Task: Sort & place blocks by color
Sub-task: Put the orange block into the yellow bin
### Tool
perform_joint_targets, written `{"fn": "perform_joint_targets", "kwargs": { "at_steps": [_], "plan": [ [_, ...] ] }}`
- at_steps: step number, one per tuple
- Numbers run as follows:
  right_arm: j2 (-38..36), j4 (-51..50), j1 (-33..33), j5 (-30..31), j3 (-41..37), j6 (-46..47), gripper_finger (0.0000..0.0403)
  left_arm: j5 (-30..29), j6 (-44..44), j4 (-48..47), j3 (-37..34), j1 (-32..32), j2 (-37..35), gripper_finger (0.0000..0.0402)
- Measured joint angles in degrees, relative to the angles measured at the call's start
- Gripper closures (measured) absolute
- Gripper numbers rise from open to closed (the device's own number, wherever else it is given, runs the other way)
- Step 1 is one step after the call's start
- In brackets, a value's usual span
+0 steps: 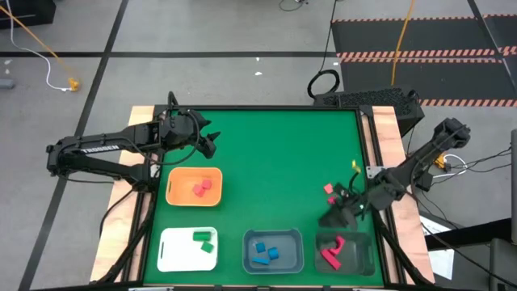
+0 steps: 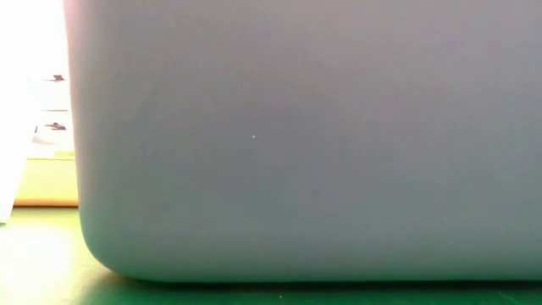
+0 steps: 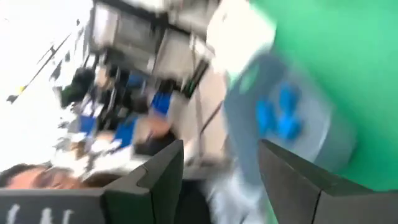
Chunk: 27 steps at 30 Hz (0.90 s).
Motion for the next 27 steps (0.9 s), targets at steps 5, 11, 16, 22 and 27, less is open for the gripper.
{"fn": "perform_joint_targets", "kwargs": {
  "at_steps": [5, 11, 16, 22, 27],
  "plan": [
    [-0.33, -0.18, -6.48, 8.0, 0.0, -16.84, 0.021, 0.0, 0.0, -0.01, 0.0, 0.0, 0.0, 0.0146],
    [-0.31, -10.37, -14.53, 9.57, 0.0, -20.72, 0.021, 0.0, 0.09, -0.56, 0.0, 0.0, 0.0, 0.0146],
    [-0.31, -24.06, -19.22, 8.03, -0.04, -15.1, 0.021, 0.0, 0.22, -0.54, 0.0, 0.0, 0.0, 0.0146],
    [-0.31, -33.45, -24.82, 7.02, -0.04, -4.97, 0.021, 0.0, 0.17, -0.51, 0.0, 0.0, 0.0, 0.0146],
    [-0.31, -40.43, -29.14, 6.47, -0.04, -2.48, 0.021, 0.0, -0.13, -0.44, 0.0, -0.01, 0.0, 0.0146]
  ]
}}
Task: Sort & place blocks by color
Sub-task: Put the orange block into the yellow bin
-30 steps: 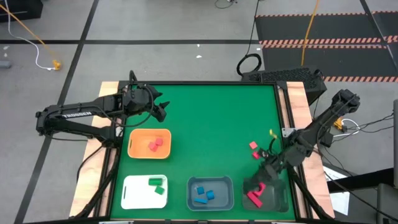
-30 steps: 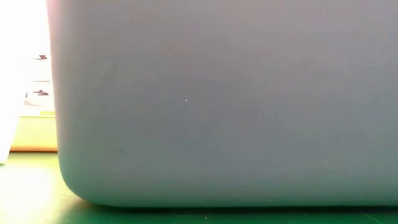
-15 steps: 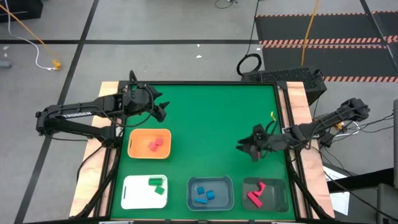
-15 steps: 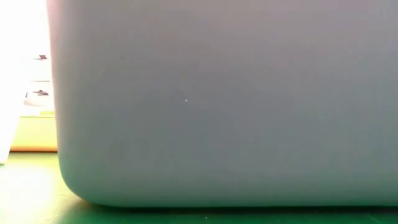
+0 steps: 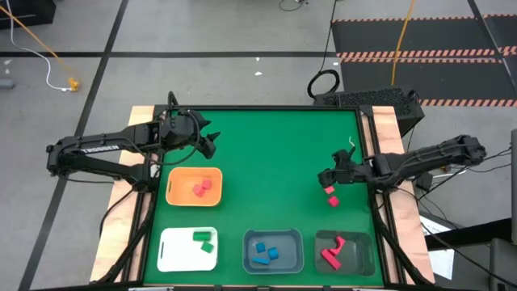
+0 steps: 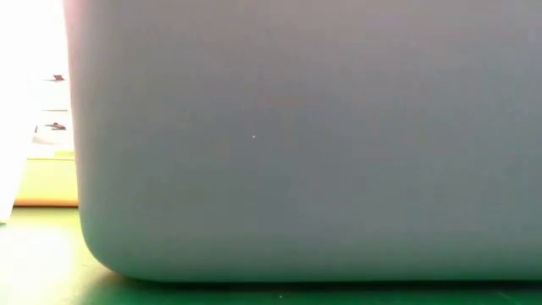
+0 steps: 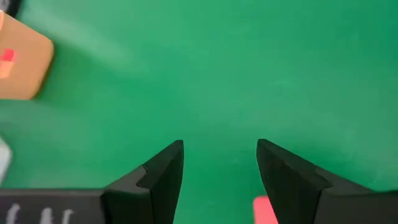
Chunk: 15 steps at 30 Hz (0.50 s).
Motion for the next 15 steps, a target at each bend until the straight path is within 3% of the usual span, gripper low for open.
{"fn": "perform_joint_targets", "kwargs": {
  "at_steps": [3, 9, 12, 15],
  "plan": [
    [0.02, 0.83, -1.51, 3.07, 0.0, -6.81, 0.021, -0.02, 0.0, 0.11, 0.0, -0.01, 0.0, 0.0146],
    [0.0, 6.16, -3.47, 15.48, 0.02, -15.99, 0.0211, -0.02, -0.07, 0.12, 0.0, -0.01, 0.0, 0.0146],
    [0.0, 6.89, -5.4, 13.6, 0.02, -18.36, 0.0211, -0.02, -0.09, 0.07, 0.0, 0.0, 0.0, 0.0146],
    [0.02, 6.35, -7.13, 7.94, 0.02, -20.39, 0.0206, -0.02, -0.09, 0.02, 0.0, 0.01, 0.0, 0.0146]
  ]
}}
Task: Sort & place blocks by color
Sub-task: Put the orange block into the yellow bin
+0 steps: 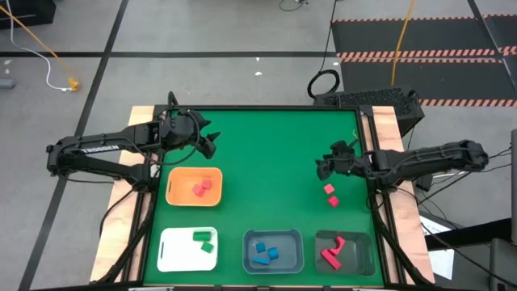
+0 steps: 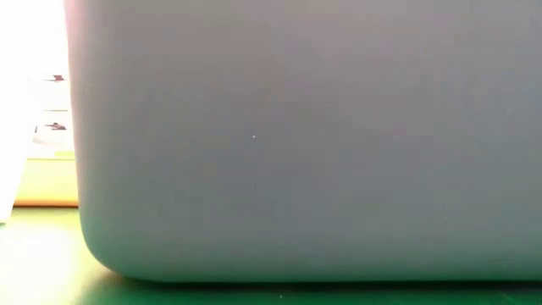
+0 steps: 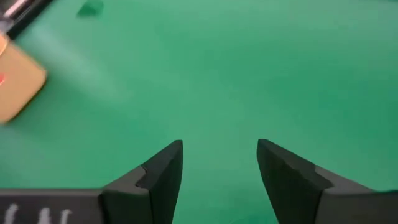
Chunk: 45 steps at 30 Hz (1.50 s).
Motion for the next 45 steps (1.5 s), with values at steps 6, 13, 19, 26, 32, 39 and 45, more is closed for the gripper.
{"fn": "perform_joint_targets", "kwargs": {
  "at_steps": [6, 13, 19, 26, 32, 39, 45],
  "plan": [
    [0.0, 1.57, -2.07, -12.2, 0.0, -0.16, 0.0164, 0.0, -0.46, -0.03, 0.0, -0.01, 0.0, 0.0146],
    [1.4, 2.65, -2.14, -14.16, 0.0, -1.52, 0.0123, -0.04, -2.04, 0.08, 0.0, 0.0, 0.0, 0.0146],
    [5.86, 3.93, -2.18, -14.02, 5.28, -11.03, 0.0122, -1.01, -2.61, 1.02, 0.0, 0.0, 0.0, 0.0146],
    [10.98, -6.16, -2.18, -7.97, 13.44, -17.08, 0.0125, -1.01, -3.07, 1.74, 0.0, 0.0, 0.0, 0.0146],
    [16.72, -26.67, -1.79, -11.79, 13.97, 3.4, 0.0126, -1.03, -2.48, 1.54, 0.0, 0.0, 0.0, 0.0146],
    [24.24, -32.76, 1.27, -19.49, 13.97, 14.91, 0.0126, -1.05, -1.4, 1.61, 0.0, 0.0, 0.0, 0.0146],
    [28.26, -26.95, 3.64, -21.6, 13.97, 15.77, 0.0126, -1.07, -1.25, 0.84, 0.0, 0.0, 0.0, 0.0146]
  ]
}}
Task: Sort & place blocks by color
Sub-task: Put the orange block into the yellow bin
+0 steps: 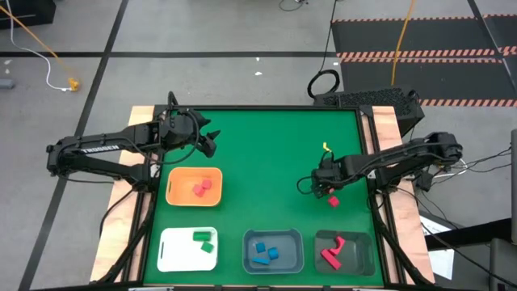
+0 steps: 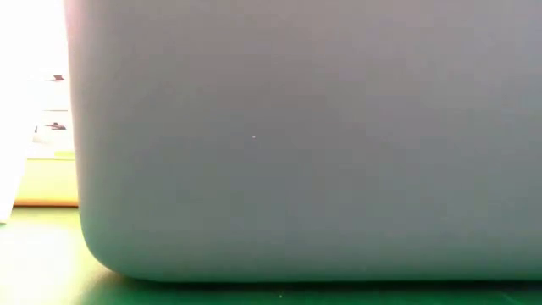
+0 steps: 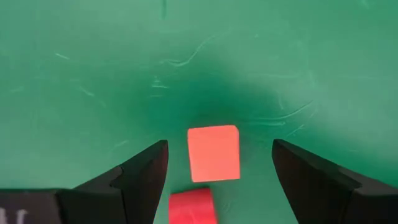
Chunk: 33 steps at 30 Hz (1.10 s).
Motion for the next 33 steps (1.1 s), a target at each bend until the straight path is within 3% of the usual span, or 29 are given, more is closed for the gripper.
{"fn": "perform_joint_targets", "kwargs": {
  "at_steps": [17, 21, 28, 33],
  "plan": [
    [7.63, 2.17, 4.58, 0.03, 0.11, 1.35, 0.0136, 0.01, -0.02, -0.49, 0.0, 0.0, 0.0, 0.0146],
    [8.39, 4.05, 4.82, 0.08, 0.17, -0.24, 0.0175, 0.0, -0.43, -0.47, 0.0, 0.0, 0.0, 0.0146],
    [8.44, 5.22, 4.82, 0.19, 0.13, -2.21, 0.0289, 0.02, -0.43, -0.05, 0.0, 0.0, 2.5, 0.0146],
    [7.95, 6.0, 4.78, 0.2, 0.02, -3.78, 0.0291, 1.25, 0.0, 0.43, 0.0, 0.0, 7.86, 0.0147]
  ]
}}
